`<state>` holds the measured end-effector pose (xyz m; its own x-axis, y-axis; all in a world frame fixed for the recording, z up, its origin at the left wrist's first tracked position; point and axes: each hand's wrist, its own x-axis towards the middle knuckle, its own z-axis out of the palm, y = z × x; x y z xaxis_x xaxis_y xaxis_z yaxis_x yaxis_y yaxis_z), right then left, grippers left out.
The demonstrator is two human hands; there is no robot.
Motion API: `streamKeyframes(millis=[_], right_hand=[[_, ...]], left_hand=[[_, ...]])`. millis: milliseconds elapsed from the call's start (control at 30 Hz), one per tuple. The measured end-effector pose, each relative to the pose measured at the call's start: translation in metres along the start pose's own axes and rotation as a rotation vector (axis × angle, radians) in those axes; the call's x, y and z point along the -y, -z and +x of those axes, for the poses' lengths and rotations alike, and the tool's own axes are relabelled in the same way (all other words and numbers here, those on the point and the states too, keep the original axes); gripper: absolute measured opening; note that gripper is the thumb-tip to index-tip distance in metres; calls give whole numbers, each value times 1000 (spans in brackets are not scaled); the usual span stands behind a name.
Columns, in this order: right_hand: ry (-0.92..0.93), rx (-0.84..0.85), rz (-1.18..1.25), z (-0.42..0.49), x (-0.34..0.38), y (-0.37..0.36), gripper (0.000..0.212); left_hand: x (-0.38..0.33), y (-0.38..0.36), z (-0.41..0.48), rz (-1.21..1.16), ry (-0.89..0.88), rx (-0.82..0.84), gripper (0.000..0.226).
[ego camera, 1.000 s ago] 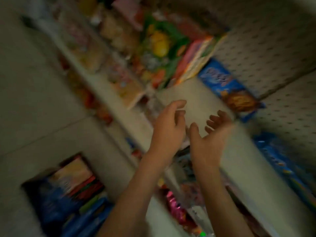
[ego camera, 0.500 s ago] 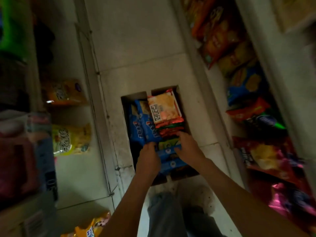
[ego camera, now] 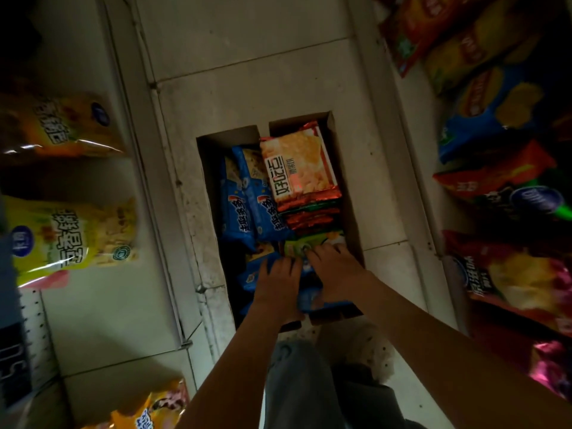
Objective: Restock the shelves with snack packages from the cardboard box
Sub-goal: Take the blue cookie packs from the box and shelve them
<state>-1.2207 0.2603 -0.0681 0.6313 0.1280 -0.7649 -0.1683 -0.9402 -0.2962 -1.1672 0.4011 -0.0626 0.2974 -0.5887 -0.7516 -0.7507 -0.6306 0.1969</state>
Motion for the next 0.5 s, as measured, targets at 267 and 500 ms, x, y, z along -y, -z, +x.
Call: streamKeyframes(millis=[267,500], right_hand=[[25,-87,-163,-4,-1,-29,99],[38,-132,-55,-7,-2,-23,71]], left_hand=[[-10,-13,4,33,66,-40,87],[-5,-7,9,19,51,-18,73]])
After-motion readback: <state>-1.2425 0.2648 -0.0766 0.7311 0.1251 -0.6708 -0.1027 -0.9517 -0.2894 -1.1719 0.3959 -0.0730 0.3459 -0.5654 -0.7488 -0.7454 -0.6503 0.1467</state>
